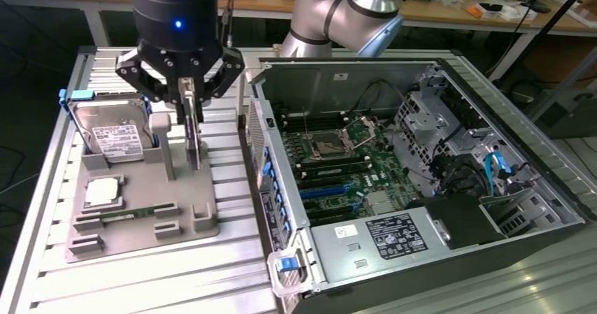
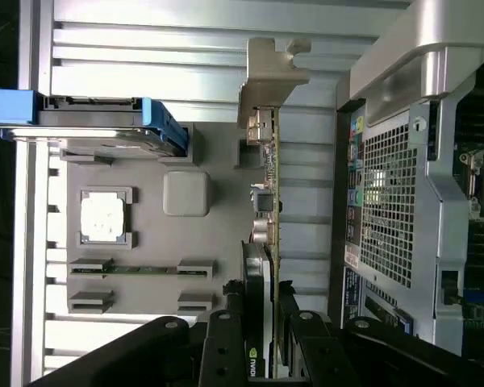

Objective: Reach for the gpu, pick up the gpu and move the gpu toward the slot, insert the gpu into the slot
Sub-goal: 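Pick up the gpu and move the gpu toward the slot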

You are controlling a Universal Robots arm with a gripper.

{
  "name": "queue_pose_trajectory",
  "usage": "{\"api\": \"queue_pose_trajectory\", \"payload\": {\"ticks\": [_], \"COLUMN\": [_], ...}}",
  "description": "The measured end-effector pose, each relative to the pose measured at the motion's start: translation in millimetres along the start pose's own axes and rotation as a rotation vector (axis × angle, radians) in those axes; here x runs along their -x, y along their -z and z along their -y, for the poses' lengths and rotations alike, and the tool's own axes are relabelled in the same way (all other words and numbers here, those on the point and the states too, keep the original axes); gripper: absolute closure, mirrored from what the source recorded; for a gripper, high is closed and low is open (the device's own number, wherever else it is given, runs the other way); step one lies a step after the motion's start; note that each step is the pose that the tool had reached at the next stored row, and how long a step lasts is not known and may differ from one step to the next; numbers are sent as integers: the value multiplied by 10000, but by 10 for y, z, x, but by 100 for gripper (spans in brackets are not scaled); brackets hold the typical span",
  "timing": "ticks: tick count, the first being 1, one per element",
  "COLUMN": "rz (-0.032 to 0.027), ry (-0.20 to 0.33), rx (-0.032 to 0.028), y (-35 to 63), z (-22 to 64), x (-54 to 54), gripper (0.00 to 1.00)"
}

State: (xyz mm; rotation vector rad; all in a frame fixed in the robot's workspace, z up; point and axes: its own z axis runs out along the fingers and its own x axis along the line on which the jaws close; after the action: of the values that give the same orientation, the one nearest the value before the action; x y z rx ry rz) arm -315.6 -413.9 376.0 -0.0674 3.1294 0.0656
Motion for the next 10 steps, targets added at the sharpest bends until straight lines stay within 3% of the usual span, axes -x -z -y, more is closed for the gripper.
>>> {"api": "queue_pose_trajectory", "payload": {"ticks": [10], "rz": [-1], "ry": [-1], "rx": [-19], "y": [572], "z": [-24], "x": [11], "gripper": [73]}}
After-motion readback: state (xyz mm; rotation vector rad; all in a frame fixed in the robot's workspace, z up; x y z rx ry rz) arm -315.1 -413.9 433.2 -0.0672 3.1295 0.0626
